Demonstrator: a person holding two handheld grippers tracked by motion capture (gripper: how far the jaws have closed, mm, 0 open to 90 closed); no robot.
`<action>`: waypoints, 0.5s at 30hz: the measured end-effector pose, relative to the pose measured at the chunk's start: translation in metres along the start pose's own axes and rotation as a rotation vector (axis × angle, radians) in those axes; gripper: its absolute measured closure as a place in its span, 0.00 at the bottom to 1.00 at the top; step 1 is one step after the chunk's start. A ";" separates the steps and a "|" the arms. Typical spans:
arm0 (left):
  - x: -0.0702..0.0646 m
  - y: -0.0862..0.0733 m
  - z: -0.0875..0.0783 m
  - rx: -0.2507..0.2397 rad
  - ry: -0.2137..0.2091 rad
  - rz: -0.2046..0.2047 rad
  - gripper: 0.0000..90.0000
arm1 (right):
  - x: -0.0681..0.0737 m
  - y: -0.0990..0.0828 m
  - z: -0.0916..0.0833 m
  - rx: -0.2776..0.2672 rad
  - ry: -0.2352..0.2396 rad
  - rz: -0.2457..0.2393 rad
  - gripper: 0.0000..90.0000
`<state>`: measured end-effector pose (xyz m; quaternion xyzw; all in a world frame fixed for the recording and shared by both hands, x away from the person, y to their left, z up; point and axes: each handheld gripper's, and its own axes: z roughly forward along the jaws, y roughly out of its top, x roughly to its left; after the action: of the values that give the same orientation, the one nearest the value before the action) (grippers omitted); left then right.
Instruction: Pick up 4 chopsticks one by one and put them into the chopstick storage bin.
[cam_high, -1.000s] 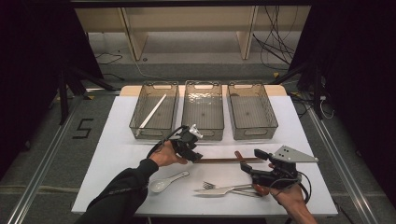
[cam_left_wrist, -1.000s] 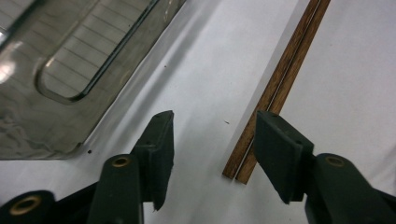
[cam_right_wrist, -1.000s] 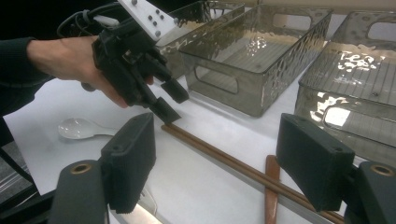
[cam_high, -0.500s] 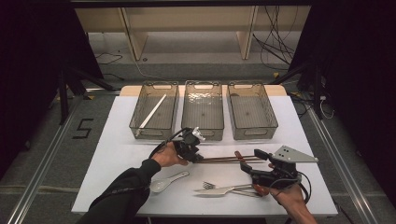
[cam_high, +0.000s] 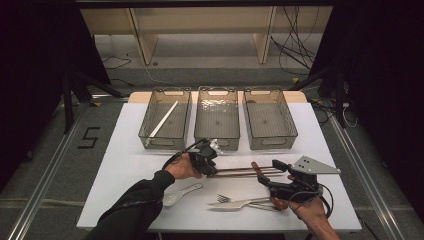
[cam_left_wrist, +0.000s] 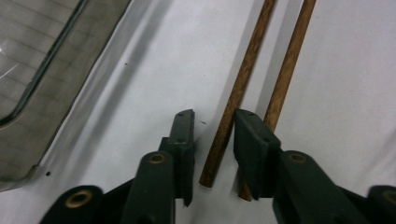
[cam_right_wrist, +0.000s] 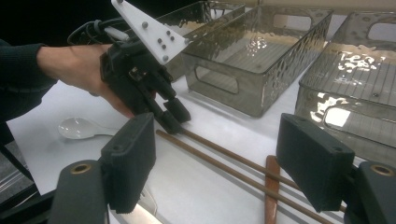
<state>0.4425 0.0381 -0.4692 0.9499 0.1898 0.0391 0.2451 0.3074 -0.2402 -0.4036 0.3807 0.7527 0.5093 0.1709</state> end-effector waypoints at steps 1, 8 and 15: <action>-0.001 0.000 0.000 0.002 0.002 0.010 0.79 | 0.000 0.000 0.000 0.001 0.000 0.001 0.33; -0.004 0.001 0.000 0.010 -0.011 0.050 0.88 | 0.000 0.000 0.000 0.001 0.000 0.001 0.33; -0.004 0.001 0.000 0.008 -0.021 0.069 0.92 | 0.000 0.000 0.000 0.001 -0.001 -0.001 0.33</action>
<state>0.4388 0.0359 -0.4690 0.9572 0.1545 0.0370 0.2418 0.3073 -0.2404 -0.4034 0.3808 0.7530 0.5085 0.1712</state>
